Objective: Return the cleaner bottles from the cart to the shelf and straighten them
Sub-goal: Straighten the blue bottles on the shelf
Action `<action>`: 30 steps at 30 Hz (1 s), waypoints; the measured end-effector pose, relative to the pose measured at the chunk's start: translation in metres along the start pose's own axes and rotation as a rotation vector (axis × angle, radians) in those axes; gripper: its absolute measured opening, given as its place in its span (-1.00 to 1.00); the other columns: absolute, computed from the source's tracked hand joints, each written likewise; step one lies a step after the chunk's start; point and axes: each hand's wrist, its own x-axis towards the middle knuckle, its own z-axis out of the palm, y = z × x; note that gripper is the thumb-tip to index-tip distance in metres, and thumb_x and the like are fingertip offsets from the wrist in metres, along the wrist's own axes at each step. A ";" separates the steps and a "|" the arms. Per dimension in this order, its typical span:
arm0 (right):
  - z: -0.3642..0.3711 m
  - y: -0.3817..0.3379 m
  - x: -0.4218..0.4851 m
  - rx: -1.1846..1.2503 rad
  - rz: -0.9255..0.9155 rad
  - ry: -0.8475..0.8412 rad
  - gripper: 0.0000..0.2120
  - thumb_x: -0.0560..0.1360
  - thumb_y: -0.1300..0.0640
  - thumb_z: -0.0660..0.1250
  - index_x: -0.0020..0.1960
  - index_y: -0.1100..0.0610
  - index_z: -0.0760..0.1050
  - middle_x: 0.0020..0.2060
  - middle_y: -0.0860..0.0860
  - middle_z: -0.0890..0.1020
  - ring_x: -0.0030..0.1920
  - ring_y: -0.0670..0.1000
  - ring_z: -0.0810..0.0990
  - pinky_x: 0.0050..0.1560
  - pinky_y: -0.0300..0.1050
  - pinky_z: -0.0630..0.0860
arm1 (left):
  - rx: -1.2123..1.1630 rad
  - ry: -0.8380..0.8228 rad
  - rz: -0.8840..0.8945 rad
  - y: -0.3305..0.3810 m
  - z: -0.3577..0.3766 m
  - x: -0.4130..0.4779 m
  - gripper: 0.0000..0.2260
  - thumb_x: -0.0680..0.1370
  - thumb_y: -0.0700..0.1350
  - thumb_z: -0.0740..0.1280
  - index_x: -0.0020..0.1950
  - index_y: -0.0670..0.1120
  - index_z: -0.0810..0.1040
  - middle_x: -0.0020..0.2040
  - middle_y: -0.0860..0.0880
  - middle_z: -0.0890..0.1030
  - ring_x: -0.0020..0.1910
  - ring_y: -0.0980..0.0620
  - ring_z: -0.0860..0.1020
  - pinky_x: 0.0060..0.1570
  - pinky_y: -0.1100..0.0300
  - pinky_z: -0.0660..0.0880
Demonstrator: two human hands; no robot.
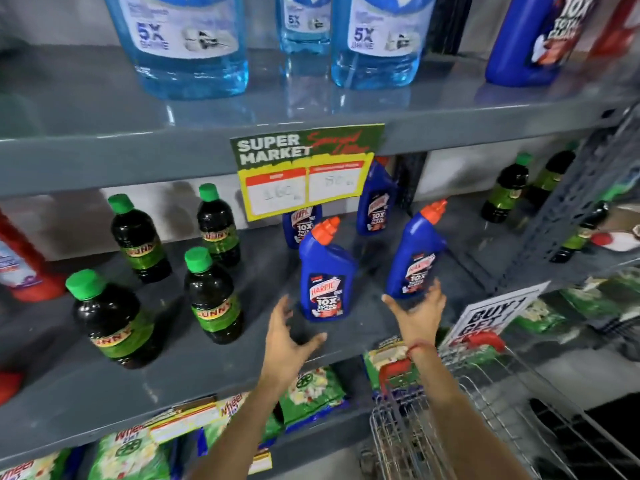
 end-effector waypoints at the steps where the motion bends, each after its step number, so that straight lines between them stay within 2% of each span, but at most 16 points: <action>1: 0.000 0.001 0.007 -0.011 0.014 -0.022 0.06 0.17 0.12 0.62 0.47 0.30 0.07 0.36 0.34 0.27 0.40 0.23 0.26 0.35 -0.03 0.20 | -0.011 -0.024 0.005 0.002 0.004 0.009 -0.17 0.31 -0.19 0.55 0.45 -0.12 0.16 0.32 0.09 0.35 0.23 0.17 0.40 0.11 0.44 0.34; 2: 0.002 0.001 0.013 -0.021 0.020 -0.043 0.11 0.16 0.10 0.62 0.49 0.27 0.02 0.41 0.32 0.23 0.43 0.22 0.21 0.37 -0.04 0.18 | -0.017 -0.044 0.017 0.004 0.008 0.016 -0.17 0.30 -0.21 0.55 0.44 -0.11 0.17 0.29 0.12 0.38 0.17 0.24 0.43 0.03 0.56 0.34; 4: 0.004 0.002 0.023 -0.027 0.017 -0.060 0.16 0.14 0.07 0.63 0.50 0.25 -0.03 0.44 0.29 0.19 0.45 0.20 0.18 0.34 -0.15 0.12 | -0.019 -0.079 0.033 0.004 0.012 0.028 -0.22 0.28 -0.23 0.56 0.38 -0.04 0.23 0.17 0.16 0.48 0.07 0.39 0.46 -0.08 0.62 0.38; 6: 0.007 0.003 0.031 -0.008 0.014 -0.058 0.19 0.12 0.05 0.64 0.50 0.22 -0.04 0.44 0.26 0.22 0.43 0.18 0.22 0.33 -0.19 0.14 | 0.004 -0.088 0.013 0.002 0.014 0.037 -0.31 0.26 -0.19 0.58 0.28 0.05 0.31 0.05 0.18 0.55 0.00 0.35 0.53 -0.12 0.57 0.44; 8: 0.008 0.003 0.036 0.017 0.020 -0.062 0.18 0.10 0.05 0.64 0.50 0.17 -0.02 0.41 0.23 0.27 0.40 0.17 0.28 0.38 -0.08 0.23 | 0.044 -0.065 -0.010 0.001 0.016 0.043 -0.41 0.24 -0.14 0.59 0.16 0.07 0.39 -0.02 0.15 0.60 -0.05 0.22 0.58 -0.11 0.46 0.47; 10: 0.008 0.005 0.038 0.014 0.018 -0.051 0.15 0.11 0.06 0.64 0.49 0.15 0.01 0.37 0.21 0.31 0.38 0.17 0.31 0.37 -0.02 0.27 | 0.061 -0.052 -0.030 -0.001 0.016 0.046 -0.45 0.21 -0.12 0.61 0.10 0.06 0.44 -0.07 0.13 0.63 -0.10 0.28 0.59 -0.13 0.42 0.48; 13: 0.010 0.006 0.037 -0.015 0.013 -0.029 0.11 0.13 0.07 0.62 0.48 0.17 0.02 0.37 0.20 0.31 0.38 0.16 0.30 0.33 -0.05 0.28 | 0.075 -0.034 -0.026 -0.003 0.017 0.048 -0.47 0.18 -0.11 0.62 0.05 0.08 0.47 -0.12 0.18 0.62 -0.18 0.42 0.56 -0.22 0.55 0.46; 18: 0.010 0.004 0.035 -0.048 0.016 0.000 0.08 0.14 0.06 0.61 0.46 0.20 0.04 0.34 0.22 0.34 0.34 0.20 0.36 0.30 0.03 0.36 | 0.087 0.006 -0.018 -0.002 0.021 0.049 -0.46 0.17 -0.10 0.62 0.09 -0.05 0.51 -0.12 0.08 0.63 -0.17 0.35 0.54 -0.29 0.62 0.41; 24: 0.009 0.001 0.033 -0.057 0.031 -0.009 0.08 0.14 0.06 0.61 0.46 0.19 0.05 0.32 0.22 0.37 0.32 0.20 0.38 0.29 0.03 0.37 | 0.087 -0.004 -0.034 0.001 0.020 0.049 -0.43 0.18 -0.09 0.62 0.12 -0.07 0.50 -0.08 0.06 0.63 -0.15 0.32 0.54 -0.29 0.62 0.42; 27: 0.006 -0.001 0.032 -0.065 0.032 -0.039 0.10 0.14 0.04 0.61 0.47 0.19 0.03 0.36 0.22 0.34 0.36 0.20 0.35 0.34 0.03 0.33 | 0.085 -0.026 -0.044 0.003 0.020 0.047 -0.45 0.19 -0.08 0.61 0.10 -0.02 0.47 -0.07 0.07 0.62 -0.15 0.30 0.54 -0.28 0.56 0.45; 30: 0.002 -0.004 0.027 -0.070 0.061 -0.070 0.13 0.14 0.01 0.62 0.49 0.18 0.00 0.40 0.22 0.30 0.40 0.21 0.30 0.40 0.12 0.30 | 0.076 -0.041 -0.058 0.001 0.017 0.044 -0.42 0.20 -0.11 0.61 0.14 -0.06 0.45 0.00 0.02 0.63 -0.08 0.12 0.59 -0.12 0.40 0.48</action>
